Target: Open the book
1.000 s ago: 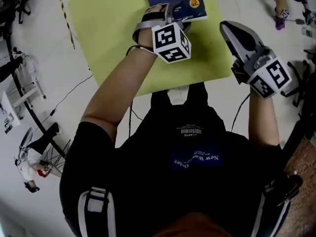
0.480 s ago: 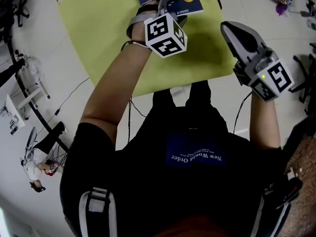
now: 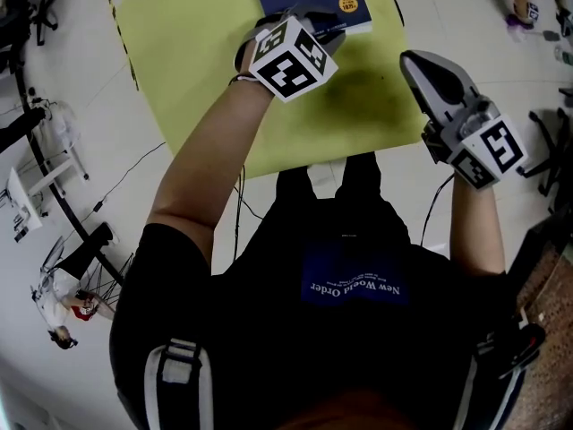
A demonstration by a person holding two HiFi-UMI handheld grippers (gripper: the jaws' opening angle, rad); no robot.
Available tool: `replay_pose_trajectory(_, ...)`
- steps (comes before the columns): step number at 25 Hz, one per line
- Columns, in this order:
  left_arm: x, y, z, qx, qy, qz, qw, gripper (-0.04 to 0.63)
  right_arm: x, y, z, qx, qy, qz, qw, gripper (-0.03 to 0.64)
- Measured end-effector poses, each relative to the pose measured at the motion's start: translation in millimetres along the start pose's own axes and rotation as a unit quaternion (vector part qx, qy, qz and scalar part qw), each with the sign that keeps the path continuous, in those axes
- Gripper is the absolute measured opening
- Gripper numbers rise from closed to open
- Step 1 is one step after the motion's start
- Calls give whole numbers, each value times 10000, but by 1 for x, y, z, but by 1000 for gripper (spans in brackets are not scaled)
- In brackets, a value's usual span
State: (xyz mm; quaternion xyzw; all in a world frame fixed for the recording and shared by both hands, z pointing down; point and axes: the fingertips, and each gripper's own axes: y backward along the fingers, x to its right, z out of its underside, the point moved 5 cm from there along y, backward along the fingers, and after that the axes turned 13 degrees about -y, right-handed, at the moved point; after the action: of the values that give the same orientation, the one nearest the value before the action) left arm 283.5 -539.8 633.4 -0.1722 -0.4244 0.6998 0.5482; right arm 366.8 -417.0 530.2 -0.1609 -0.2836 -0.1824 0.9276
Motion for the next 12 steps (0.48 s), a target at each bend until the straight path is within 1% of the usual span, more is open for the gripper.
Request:
replay_pose_trajectory(1,-1,4,1,147,174,13,9997,101,-1,-2,1,-49,44,3,10000,-14)
replay_pose_trajectory(4,-6,17,3,621,739,5,9953,78,-12,-9,-2,7,-106,-125,9999,-14)
replay_pose_trajectory(7,-11,28,7,1157,1335,-40,9843,69,-14,-10,0,-25,-80,-166,9998,-14)
replay_pose_trajectory(9,-14,35,10,1593,1723,-82,9720,64,-12,-10,3,-120,22,-148,9998,-14)
replay_pose_trajectory(11,-19,45,16,2065,2112,-150,9553,60,-11,-14,7,-258,153,-82,9995,-14)
replay_pose_trajectory(12,-21,51,20,2295,2309,-195,9453,58,-12,-18,8,-300,174,-70,9994,-14)
